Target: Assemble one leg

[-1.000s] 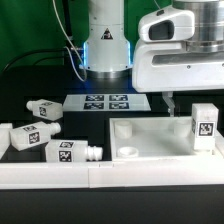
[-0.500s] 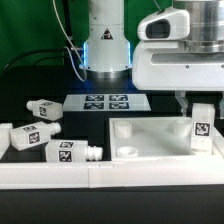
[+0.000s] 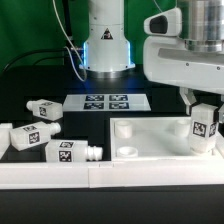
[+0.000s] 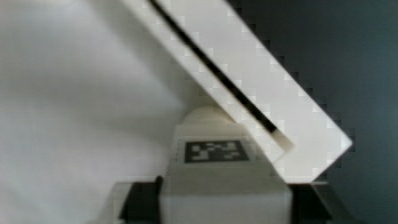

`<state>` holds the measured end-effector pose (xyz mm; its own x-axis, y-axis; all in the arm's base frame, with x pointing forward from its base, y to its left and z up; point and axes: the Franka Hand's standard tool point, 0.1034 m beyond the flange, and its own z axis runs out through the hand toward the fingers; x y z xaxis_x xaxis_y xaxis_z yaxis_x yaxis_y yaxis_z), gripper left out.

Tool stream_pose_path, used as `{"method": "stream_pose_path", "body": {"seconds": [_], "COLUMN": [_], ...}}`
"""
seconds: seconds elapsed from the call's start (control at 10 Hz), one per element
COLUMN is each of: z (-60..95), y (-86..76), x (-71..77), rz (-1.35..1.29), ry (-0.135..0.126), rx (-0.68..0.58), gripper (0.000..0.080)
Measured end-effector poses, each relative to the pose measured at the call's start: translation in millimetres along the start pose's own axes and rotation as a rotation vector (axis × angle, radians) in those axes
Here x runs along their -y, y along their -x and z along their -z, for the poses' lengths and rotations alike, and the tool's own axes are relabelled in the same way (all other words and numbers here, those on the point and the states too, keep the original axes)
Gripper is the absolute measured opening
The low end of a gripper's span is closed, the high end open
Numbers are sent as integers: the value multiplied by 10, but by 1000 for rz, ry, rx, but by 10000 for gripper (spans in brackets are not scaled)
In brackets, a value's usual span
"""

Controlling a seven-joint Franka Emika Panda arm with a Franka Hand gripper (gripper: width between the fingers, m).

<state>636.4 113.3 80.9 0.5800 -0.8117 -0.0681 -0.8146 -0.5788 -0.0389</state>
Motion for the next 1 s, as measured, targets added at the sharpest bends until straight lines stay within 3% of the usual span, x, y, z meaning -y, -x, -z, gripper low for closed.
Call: {"method": "stream_pose_path", "body": {"seconds": [0.3, 0.4, 0.6, 0.7, 0.8, 1.0], "z": [-11, -10, -21, -32, -32, -38], "y": [-19, -22, -6, 44, -5, 32], "x": [30, 30, 29, 44, 39, 37], "rz": [-507, -540, -447, -319, -108, 277], "ry": [-76, -79, -72, -61, -77, -31], "rx": [33, 39, 25, 1, -14, -57], "gripper": [285, 285, 305, 482, 593, 638]}}
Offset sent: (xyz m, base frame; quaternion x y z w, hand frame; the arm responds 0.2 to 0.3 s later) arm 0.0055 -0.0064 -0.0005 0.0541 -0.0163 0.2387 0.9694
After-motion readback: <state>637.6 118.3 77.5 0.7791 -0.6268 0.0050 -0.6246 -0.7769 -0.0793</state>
